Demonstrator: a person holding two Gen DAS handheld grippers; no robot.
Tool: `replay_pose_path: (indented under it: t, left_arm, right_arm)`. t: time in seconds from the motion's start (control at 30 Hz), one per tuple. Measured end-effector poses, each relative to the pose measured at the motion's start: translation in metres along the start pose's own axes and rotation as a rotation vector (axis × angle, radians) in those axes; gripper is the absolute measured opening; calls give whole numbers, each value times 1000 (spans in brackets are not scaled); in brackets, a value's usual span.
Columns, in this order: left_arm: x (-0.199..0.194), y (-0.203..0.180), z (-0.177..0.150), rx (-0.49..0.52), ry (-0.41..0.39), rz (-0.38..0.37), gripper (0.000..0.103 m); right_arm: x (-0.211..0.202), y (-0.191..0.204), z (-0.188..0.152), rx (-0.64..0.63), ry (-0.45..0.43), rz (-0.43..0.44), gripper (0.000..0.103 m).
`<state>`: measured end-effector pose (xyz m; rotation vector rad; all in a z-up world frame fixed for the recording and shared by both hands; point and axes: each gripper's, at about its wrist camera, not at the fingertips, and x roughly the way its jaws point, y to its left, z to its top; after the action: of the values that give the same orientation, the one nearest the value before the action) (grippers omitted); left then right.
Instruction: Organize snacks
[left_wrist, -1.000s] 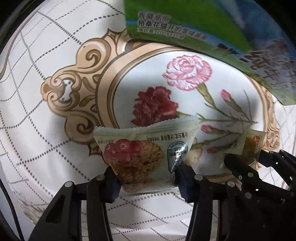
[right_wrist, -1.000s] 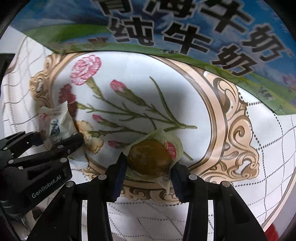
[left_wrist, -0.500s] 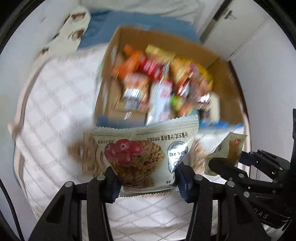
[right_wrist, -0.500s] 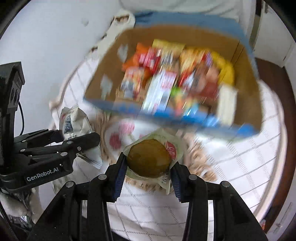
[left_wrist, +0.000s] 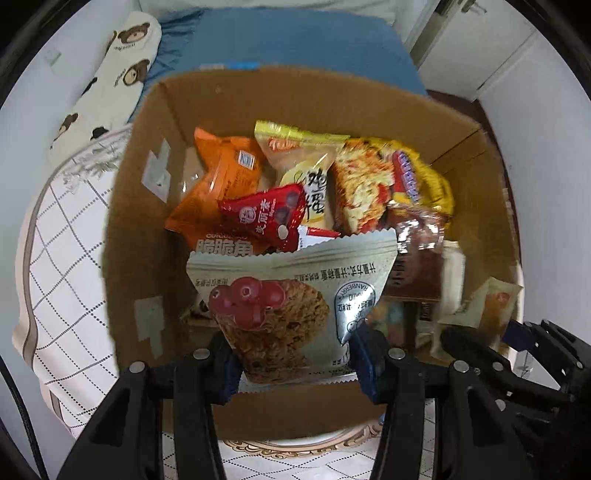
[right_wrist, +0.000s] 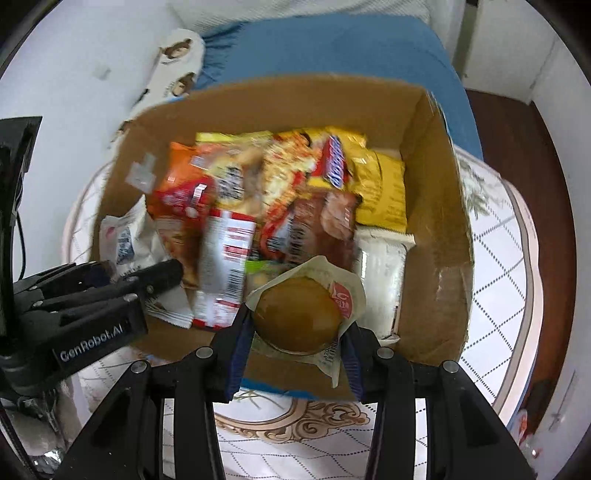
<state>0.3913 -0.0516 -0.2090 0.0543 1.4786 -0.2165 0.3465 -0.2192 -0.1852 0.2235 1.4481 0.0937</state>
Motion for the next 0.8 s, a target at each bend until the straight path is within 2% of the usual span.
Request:
replay_pose_path:
  t: [0.07, 0.1, 0.17, 0.2, 0.23, 0.27, 0.33, 0.57, 0.8]
  left_arm:
    - [10, 2, 0, -8, 16, 6, 48]
    - [15, 3, -1, -16, 24, 7, 48]
    - [19, 4, -4, -26, 34, 21, 50]
    - [21, 3, -5, -29, 37, 25, 52]
    - [22, 4, -7, -32, 36, 29, 64]
    - [22, 4, -7, -29, 26, 37, 80]
    - [19, 2, -10, -22, 3, 55, 89]
    - [2, 2, -19, -32, -55, 55, 93]
    - [-35, -3, -39, -38, -144, 60, 93]
  right_arm:
    - [11, -8, -2, 30, 13, -9, 47]
    - [14, -10, -3, 32, 14, -15, 51]
    - [19, -16, -6, 48, 23, -32, 76]
    - [22, -18, -6, 50, 24, -34, 92]
    - [21, -20, -7, 54, 19, -41, 96]
    - [20, -22, -8, 59, 10, -59, 96]
    - [16, -23, -10, 52, -12, -83, 96]
    - [-1, -25, -19, 42, -99, -171, 98]
    - [-22, -23, -30, 48, -163, -190, 99]
